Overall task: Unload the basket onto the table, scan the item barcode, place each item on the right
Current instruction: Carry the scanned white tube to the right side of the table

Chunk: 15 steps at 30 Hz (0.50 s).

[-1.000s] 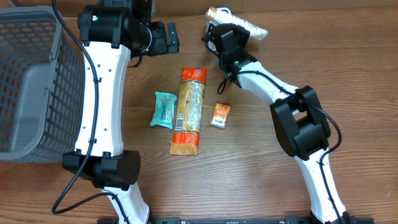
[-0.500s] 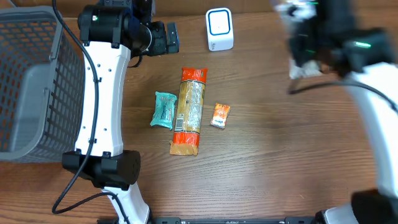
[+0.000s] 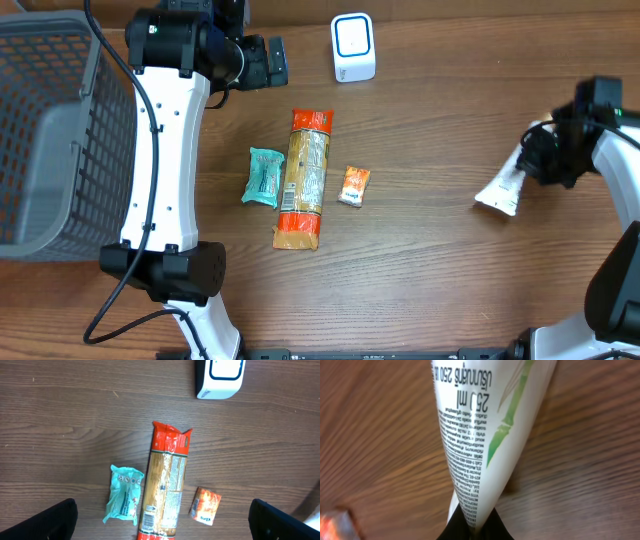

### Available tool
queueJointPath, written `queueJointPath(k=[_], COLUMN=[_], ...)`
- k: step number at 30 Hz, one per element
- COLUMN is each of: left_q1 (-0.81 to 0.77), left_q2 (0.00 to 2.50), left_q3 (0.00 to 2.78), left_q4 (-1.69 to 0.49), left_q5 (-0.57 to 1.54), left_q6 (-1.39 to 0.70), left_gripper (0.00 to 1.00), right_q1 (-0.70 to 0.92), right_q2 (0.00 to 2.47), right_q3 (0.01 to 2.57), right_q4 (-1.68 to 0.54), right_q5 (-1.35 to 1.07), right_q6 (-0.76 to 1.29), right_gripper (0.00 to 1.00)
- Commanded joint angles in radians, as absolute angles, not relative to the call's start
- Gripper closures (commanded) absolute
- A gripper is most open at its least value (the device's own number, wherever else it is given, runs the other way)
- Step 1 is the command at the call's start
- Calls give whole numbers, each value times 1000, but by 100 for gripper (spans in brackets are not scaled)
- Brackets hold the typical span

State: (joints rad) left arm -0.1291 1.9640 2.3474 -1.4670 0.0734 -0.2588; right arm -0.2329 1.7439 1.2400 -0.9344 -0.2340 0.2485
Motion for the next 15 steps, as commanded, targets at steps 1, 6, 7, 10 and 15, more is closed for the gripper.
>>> queueJointPath(k=[1, 6, 7, 10, 15], left_q1=[-130, -130, -130, -130, -130], left_q2=[1971, 1971, 1971, 1971, 1971], left_q3=[2344, 2344, 2344, 2344, 2344], left_q4=[-1466, -1466, -1466, -1466, -1466], left_q5=[70, 70, 70, 70, 70], left_q6=[-247, -247, -247, -247, -247], left_gripper=[0, 0, 0, 0, 0], right_q1=[-273, -277, -277, -268, -152], right_q2=[1708, 1708, 1708, 1707, 1708], right_q3=[1198, 1203, 1213, 1269, 1303], right_q4=[-902, -950, -971, -1035, -1002], right_q5=[-276, -276, -293, -437, -641], right_q6=[258, 235, 234, 176, 176], right_gripper=[86, 45, 44, 41, 43])
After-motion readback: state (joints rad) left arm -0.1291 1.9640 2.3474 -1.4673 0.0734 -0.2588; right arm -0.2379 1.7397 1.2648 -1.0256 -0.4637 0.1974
